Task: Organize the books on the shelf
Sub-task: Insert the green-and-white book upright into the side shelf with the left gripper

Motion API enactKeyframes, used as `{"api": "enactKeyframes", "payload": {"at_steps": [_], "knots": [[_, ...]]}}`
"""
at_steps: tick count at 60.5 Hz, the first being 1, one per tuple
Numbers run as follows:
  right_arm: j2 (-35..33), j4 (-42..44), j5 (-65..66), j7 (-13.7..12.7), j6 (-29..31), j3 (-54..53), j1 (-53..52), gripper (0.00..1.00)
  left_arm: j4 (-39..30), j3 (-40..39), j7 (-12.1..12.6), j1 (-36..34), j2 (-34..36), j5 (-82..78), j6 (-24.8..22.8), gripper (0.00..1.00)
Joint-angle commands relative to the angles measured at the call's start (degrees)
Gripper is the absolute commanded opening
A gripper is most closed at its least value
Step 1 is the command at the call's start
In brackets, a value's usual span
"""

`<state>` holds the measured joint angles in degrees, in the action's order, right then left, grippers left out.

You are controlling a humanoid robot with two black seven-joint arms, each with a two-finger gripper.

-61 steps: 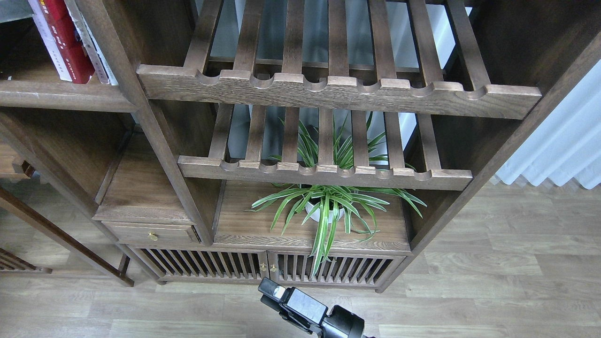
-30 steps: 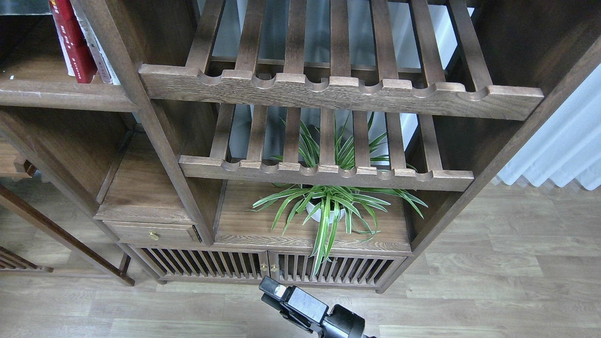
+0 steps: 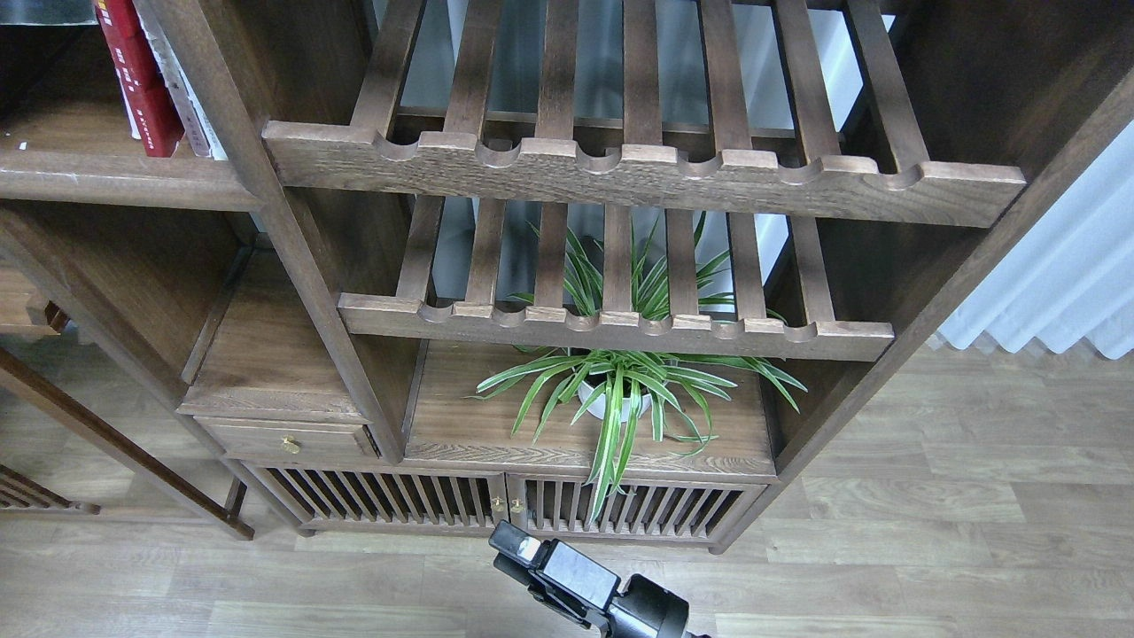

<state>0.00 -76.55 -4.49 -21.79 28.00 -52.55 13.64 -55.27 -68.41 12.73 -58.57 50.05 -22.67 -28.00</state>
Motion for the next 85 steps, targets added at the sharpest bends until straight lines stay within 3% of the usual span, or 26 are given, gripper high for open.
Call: {"api": "enactKeyframes", "payload": {"at_steps": [1,9,38,53,85], "knots": [[0.0,0.0,0.0,0.0,0.0,0.1,0.0,0.99,0.1,-0.4,1.2,0.0,0.9,-0.1,0.0,0.15],[0.0,0.0,0.0,0.0,0.0,0.1,0.1,0.99,0.9,-1.3,3.3,0.0,3.2,-0.1,0.0,0.16],[0.0,0.0,0.0,-0.1,0.0,0.2,0.0,0.99,-0.2,-1.9,3.3,-1.5,6.6,0.6,0.0,0.16],[0.0,-0.1,0.0,-0.1,0.0,0.2,0.0,0.99,0.6,-1.1,5.3,-4.3,5.3,-0.8,0.0,0.15],[0.0,-0.1,0.0,0.0,0.0,0.1,0.0,0.99,2.5,0.1,5.4,-7.0,-2.5,-4.1,0.0,0.15]]}}
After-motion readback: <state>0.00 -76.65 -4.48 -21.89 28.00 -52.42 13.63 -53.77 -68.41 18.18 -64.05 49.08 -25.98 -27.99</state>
